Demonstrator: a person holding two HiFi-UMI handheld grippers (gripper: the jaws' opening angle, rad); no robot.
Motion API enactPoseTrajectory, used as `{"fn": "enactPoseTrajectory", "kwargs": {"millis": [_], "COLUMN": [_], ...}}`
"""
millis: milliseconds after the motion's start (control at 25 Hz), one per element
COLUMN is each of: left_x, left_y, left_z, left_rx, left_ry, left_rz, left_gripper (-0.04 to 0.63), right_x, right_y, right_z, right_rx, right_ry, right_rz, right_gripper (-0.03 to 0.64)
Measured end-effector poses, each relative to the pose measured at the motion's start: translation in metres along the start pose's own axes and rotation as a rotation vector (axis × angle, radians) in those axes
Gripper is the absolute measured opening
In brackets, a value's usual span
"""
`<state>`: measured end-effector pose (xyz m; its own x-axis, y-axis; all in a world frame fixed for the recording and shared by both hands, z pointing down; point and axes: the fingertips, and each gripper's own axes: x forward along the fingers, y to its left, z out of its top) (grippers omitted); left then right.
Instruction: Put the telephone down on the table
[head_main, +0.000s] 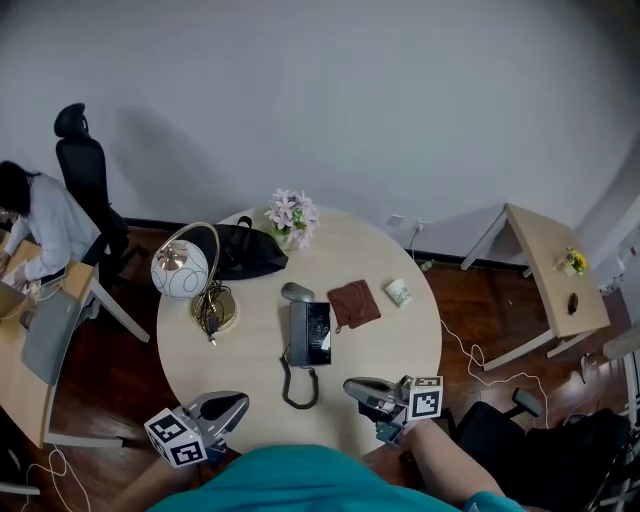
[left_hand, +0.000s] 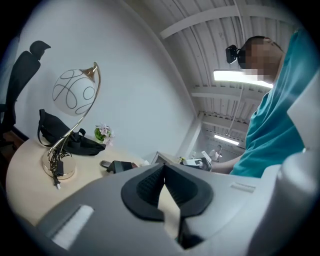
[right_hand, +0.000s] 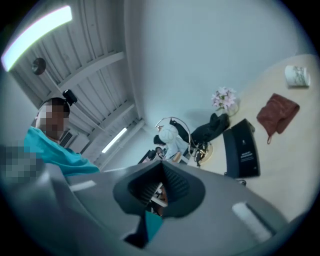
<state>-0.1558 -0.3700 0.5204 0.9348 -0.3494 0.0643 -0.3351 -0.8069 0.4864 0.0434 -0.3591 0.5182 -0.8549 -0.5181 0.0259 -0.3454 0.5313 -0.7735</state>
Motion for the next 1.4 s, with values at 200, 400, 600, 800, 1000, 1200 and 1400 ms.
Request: {"fn": "enactPoseTrajectory", "kwargs": {"millis": [200,400,600,800,1000,1200,1400], "left_x": [0.008,0.022,0.036,0.021,-0.028,-0.089,-0.179], "left_y": [-0.047,-0.113,-0.194,-0.257,-0.289,-0.316,-0.343], "left_z": [-0.008,-0.035,-0.073,-0.092,-0.101,-0.119,-0.158], "left_rx": [0.045,0.053,0.028,0.063,0.082,0.096,0.097], "left_ry": [-0.014,-0.046,-0.078,-0.085,-0.146,-0.172,-0.133], "left_rz": [0.005,0.050,0.094,0.135,0.194,0.198,0.207], "left_gripper": [0.005,0.005,0.005,0.005,0.005,0.005,0.005], "right_x": [-0.041,-0.103,-0.173,-0.213,-0.208,-0.189,-0.159], "right_y": [0.033,0.066,0.113,0.154,0.188,0.229,0.272], "right_z": [-0.008,-0.033,-0.073,-0.115,-0.155,-0.188,-0.226], "right_rx": [-0.053,-0.102,-0.160,-0.181,-0.204,-0.242,-0.268], "right_ry": [0.008,0.058,0.139,0.215,0.265,0.291,0.269], "right_rz": [0.053,0.117,0.210,0.275,0.321,0.335,0.302], "right_gripper": [0.000,0.000,0.000,0.000,0.000,0.000,0.000]}}
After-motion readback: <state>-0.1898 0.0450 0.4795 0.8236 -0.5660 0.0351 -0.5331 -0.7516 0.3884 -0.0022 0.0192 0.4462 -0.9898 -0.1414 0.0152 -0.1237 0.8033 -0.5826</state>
